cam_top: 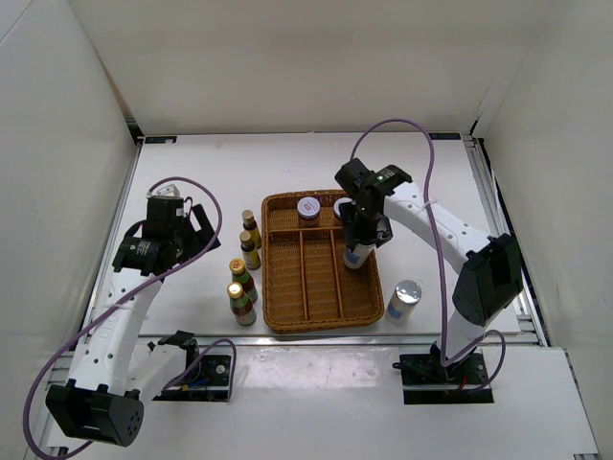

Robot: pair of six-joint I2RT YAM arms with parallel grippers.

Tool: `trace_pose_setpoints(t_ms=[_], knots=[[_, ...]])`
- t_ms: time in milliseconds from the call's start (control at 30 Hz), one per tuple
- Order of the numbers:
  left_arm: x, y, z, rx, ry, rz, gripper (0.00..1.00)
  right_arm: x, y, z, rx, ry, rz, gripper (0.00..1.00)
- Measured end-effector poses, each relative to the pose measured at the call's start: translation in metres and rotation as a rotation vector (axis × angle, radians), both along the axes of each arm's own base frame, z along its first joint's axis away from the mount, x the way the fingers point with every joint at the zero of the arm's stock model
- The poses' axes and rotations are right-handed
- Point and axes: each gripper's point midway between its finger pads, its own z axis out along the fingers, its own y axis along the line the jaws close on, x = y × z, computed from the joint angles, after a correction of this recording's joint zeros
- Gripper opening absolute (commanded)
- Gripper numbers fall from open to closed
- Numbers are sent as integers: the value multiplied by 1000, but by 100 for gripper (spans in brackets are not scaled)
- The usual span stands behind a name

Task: Organize the condiment bottles

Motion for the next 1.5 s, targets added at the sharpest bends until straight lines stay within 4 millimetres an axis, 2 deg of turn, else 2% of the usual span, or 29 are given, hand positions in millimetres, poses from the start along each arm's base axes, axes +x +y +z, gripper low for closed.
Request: trace_pose_setpoints(t_ms=[67, 167, 267, 300, 400, 567, 700, 767, 867, 1000, 1167, 1500], knots=[[0, 0, 0, 0, 0, 0, 100, 3, 1, -2, -1, -5, 1, 51], [0, 0, 0, 1, 0, -1, 100, 5, 2, -1, 1, -16, 3, 59], [0, 0, 0, 1, 0, -1, 100, 7, 2, 2, -4, -18, 8, 74], [0, 0, 0, 1, 0, -1, 100, 8, 3, 5, -6, -19, 14, 80], [0, 0, 0, 0, 0, 0, 100, 16, 7, 18, -1, -36, 26, 90], [0, 0, 0, 0, 0, 0, 100, 18, 0, 39, -26, -67, 35, 93], [0, 0, -1, 0, 1, 0, 100, 8, -16, 61, -30, -121, 18, 92], [0, 0, -2, 0, 2, 1, 100, -3, -27, 74, -6, -163, -5, 92], [-1, 0, -5, -1, 9, 3, 100, -34, -51, 85, 29, -197, -53, 92], [-1, 0, -7, -1, 13, 3, 100, -75, -74, 72, 51, -154, -117, 92], [-1, -1, -7, -9, 14, 6, 100, -110, -86, 36, 43, -36, -177, 92], [-3, -3, -11, -20, 26, 0, 100, -135, -94, 0, -10, 89, -246, 89]])
